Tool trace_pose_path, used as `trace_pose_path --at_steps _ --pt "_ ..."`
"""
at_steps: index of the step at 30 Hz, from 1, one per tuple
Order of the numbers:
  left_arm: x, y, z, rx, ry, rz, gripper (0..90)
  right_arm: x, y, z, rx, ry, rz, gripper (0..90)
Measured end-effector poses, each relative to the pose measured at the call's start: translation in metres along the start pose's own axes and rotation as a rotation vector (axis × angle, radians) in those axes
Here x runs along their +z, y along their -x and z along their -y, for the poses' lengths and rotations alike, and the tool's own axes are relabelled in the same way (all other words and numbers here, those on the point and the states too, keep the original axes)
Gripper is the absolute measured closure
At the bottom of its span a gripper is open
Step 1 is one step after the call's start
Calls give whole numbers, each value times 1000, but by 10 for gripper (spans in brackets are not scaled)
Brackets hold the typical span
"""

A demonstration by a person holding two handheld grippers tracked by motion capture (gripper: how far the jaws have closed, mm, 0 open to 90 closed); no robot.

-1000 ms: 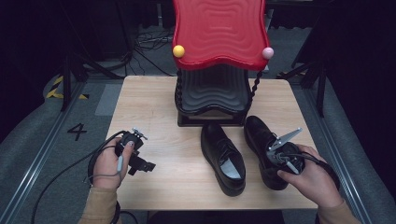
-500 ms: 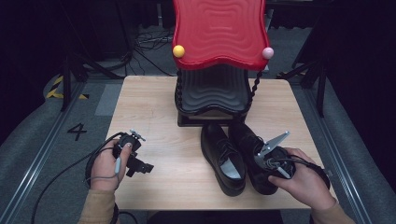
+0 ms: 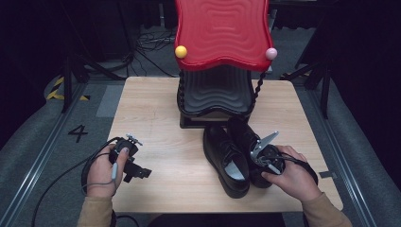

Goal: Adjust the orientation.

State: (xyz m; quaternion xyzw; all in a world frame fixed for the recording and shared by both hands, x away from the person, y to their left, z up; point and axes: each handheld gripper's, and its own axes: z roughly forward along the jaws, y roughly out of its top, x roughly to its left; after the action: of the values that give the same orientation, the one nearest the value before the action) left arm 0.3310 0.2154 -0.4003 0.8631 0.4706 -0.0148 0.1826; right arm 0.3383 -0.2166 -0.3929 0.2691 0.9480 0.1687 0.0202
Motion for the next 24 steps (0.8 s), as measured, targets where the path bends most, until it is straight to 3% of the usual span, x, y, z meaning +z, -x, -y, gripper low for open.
trace_pose_path --at_steps 5,9,12,14,16,21,24 --pt "1 2 -2 11 -2 2 179 4 -3 0 -5 -22 30 779" --pt "0 2 -5 16 -2 6 179 10 -4 1 -11 -80 105 785" --pt "1 2 -7 15 -1 10 179 13 -2 3 11 -67 66 787" --pt "2 2 -9 15 -3 15 179 16 -4 3 6 -79 69 786" --pt "3 2 -11 25 -3 16 179 18 -4 4 12 -53 17 773" --pt "3 3 -13 28 0 14 179 19 -2 6 35 -41 -17 756" --pt "5 3 -14 25 -4 20 179 14 -3 8 62 -37 -11 658"
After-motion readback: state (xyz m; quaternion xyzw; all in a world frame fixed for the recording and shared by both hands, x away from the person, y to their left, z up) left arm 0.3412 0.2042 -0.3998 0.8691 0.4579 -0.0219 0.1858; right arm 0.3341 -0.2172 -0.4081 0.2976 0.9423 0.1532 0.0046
